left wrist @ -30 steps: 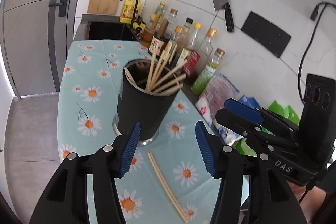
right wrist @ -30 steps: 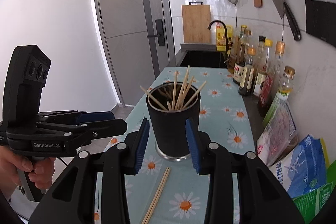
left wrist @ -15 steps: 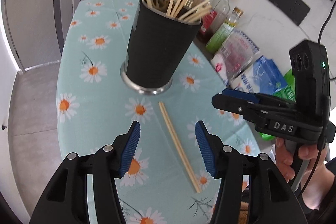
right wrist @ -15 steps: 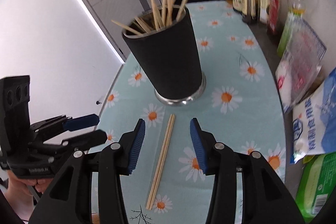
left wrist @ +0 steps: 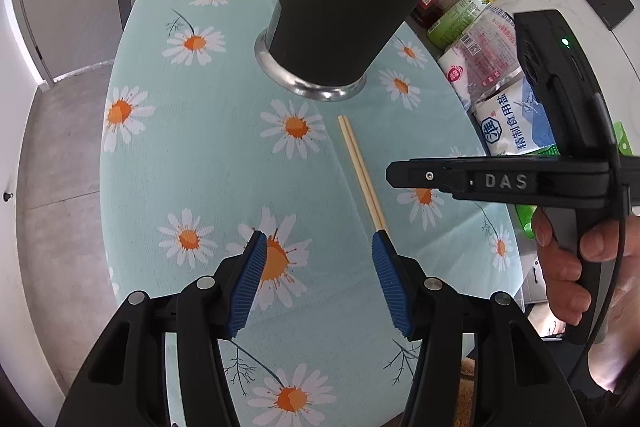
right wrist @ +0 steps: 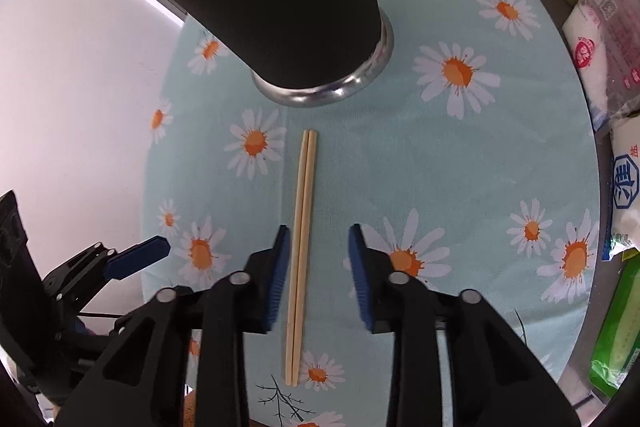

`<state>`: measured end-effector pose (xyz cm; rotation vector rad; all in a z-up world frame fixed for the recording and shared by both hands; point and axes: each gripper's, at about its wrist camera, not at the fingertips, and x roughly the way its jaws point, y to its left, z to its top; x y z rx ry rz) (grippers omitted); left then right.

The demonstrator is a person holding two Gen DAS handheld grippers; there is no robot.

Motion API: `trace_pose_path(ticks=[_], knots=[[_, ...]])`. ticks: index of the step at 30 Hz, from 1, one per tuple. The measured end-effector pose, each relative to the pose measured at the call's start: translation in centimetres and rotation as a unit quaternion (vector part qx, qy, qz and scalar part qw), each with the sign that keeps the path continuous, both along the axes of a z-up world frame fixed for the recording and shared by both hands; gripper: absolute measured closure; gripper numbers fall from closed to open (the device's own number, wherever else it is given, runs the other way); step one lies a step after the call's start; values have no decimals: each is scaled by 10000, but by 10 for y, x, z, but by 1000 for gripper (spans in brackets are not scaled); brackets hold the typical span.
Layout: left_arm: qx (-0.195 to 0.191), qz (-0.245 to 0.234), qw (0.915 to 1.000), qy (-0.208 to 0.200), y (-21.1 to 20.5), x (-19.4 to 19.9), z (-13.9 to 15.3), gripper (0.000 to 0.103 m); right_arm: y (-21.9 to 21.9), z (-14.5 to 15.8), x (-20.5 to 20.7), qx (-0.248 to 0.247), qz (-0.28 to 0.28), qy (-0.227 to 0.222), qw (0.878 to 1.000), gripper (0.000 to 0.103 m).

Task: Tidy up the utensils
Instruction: 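Lower both open tools toward the last chopsticks on the tablecloth, then close the right tool on one wooden chopstick from the pair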

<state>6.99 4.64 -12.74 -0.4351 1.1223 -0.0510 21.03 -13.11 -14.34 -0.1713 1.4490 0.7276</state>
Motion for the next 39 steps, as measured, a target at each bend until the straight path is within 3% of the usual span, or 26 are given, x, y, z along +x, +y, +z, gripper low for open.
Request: trace_pose_path(ticks=[2, 4, 8, 24, 31, 39], knots=[[-51, 36, 10000, 34, 2, 0, -3, 50, 4, -5, 0, -93, -21, 129, 9999, 85], [-106, 77, 9999, 86, 4, -1, -5, 50, 6, -10, 2, -167, -44, 275, 9995, 94], [-185, 50, 9998, 17, 6, -2, -3, 50, 11, -14, 4, -242, -21, 429, 9988, 97], [-314, -57, 9994, -91, 17, -3, -2, 50, 39, -22, -8, -687, 153, 375, 9968, 97], [-280, -34, 9995, -143, 25, -7, 2, 50, 53, -23, -20, -1046, 174, 116, 9943, 98], [-275, -23, 9995, -141, 27, -7, 0, 50, 72, -24, -11, -1199, 42, 412, 9919, 98]])
